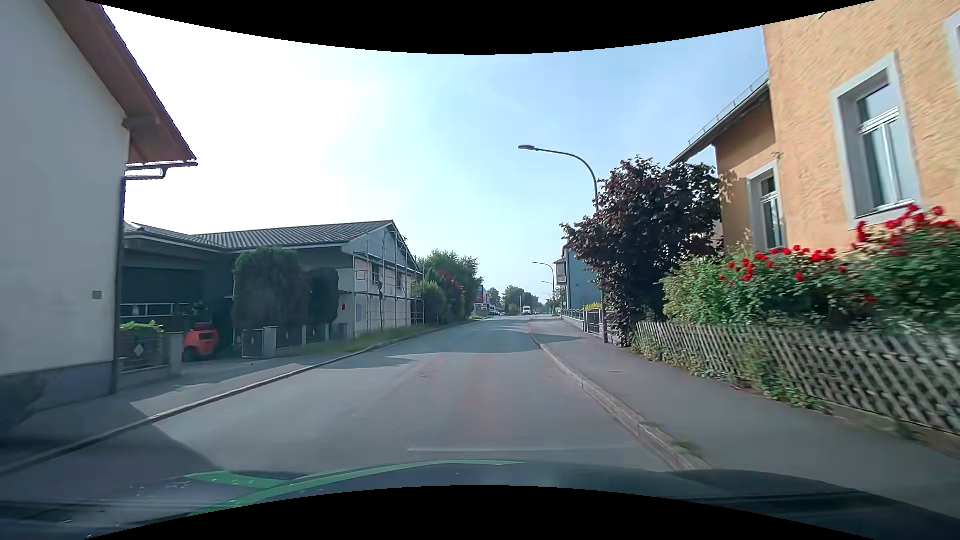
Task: Follow the waypoints while adhering to traffic rules and regulations
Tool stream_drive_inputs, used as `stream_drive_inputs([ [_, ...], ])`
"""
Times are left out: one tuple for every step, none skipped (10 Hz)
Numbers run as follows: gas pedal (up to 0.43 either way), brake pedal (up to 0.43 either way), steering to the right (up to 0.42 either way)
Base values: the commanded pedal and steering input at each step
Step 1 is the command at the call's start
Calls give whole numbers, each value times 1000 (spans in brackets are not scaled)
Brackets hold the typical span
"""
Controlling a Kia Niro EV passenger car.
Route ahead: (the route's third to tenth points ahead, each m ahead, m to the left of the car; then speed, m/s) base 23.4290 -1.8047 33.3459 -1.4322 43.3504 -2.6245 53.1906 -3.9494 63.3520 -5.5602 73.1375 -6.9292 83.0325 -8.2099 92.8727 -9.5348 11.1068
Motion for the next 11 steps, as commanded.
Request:
stream_drive_inputs([
  [260, 0, 12],
  [260, 0, 15],
  [260, 0, 18],
  [260, 0, 18],
  [248, 0, 18],
  [248, 0, 18],
  [240, 0, 18],
  [240, 0, 18],
  [240, 0, 18],
  [228, 0, 17],
  [189, 0, 18],
])
